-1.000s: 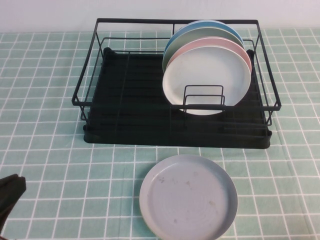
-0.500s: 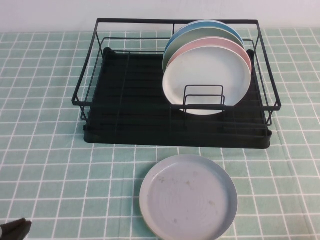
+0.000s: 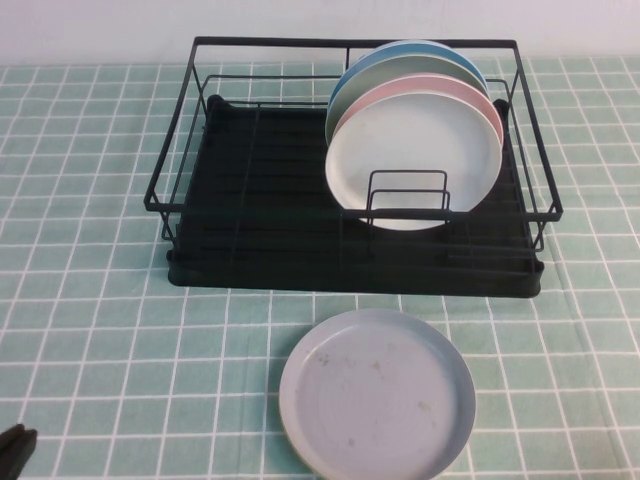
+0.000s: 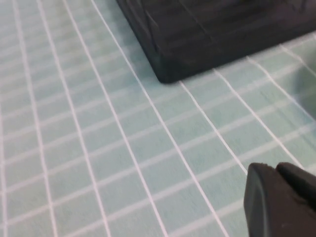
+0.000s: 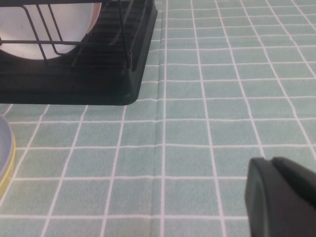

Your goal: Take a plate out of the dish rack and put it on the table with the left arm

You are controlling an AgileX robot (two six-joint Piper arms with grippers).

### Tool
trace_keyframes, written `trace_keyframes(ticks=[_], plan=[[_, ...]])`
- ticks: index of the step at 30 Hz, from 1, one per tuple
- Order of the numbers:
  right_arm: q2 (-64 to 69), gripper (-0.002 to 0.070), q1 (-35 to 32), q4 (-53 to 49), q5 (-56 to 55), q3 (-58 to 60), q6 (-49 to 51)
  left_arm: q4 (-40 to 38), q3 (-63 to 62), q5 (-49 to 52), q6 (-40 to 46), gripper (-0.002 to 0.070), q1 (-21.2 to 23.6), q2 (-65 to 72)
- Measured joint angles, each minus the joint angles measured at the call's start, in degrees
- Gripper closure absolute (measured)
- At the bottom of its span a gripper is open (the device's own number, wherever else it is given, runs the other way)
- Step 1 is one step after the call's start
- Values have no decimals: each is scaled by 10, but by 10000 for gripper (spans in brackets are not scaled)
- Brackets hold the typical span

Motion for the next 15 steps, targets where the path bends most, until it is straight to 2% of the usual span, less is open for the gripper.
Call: trace_keyframes(ticks=[4, 8, 11, 15], plan=[[0, 694, 0, 0, 0, 0, 0, -15, 51, -106, -17, 676, 30, -52], [0, 694, 0, 0, 0, 0, 0, -23, 118, -220, -85, 676, 68, -96], [0, 694, 0, 0, 0, 0, 0, -27, 133, -232, -126, 676, 106, -108], [0, 694, 0, 0, 0, 0, 0, -27, 134, -192, -139, 676, 137, -110]])
